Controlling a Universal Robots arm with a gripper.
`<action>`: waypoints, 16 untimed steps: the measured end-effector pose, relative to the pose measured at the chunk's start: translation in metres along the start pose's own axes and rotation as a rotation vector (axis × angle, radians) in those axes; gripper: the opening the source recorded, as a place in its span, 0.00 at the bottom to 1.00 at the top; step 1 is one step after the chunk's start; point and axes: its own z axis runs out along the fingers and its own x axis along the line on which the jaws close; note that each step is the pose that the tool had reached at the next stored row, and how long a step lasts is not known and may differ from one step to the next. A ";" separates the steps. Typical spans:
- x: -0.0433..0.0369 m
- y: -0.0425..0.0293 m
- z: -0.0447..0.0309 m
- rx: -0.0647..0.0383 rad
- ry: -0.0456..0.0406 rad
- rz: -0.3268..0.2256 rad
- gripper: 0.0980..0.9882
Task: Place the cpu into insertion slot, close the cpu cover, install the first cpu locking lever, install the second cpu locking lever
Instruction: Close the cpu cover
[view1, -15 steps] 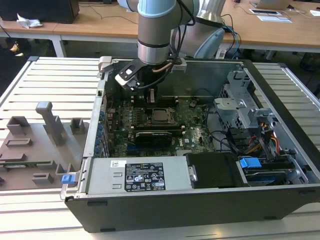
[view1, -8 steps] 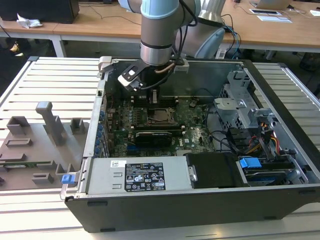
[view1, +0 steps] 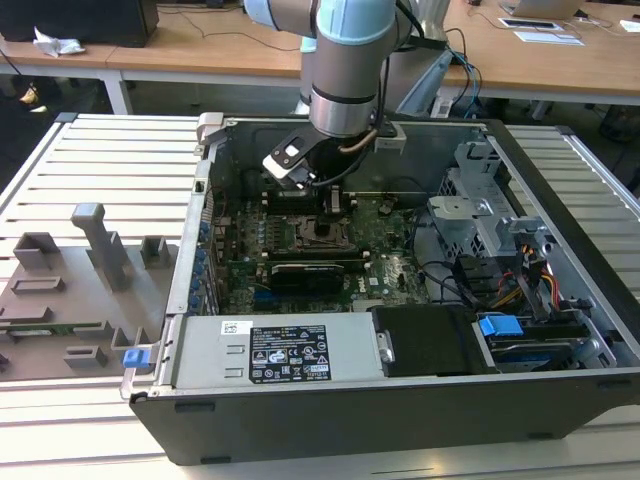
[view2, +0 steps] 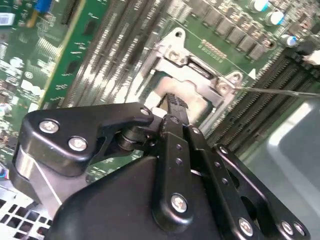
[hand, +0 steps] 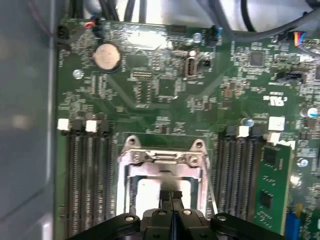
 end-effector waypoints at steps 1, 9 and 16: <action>-0.0009 0.0003 -0.0003 0.000 0.0011 0.000 0.01; -0.0024 -0.0006 -0.0211 0.000 0.0046 0.000 0.01; -0.0034 -0.0017 -0.0451 0.000 0.0046 0.000 0.01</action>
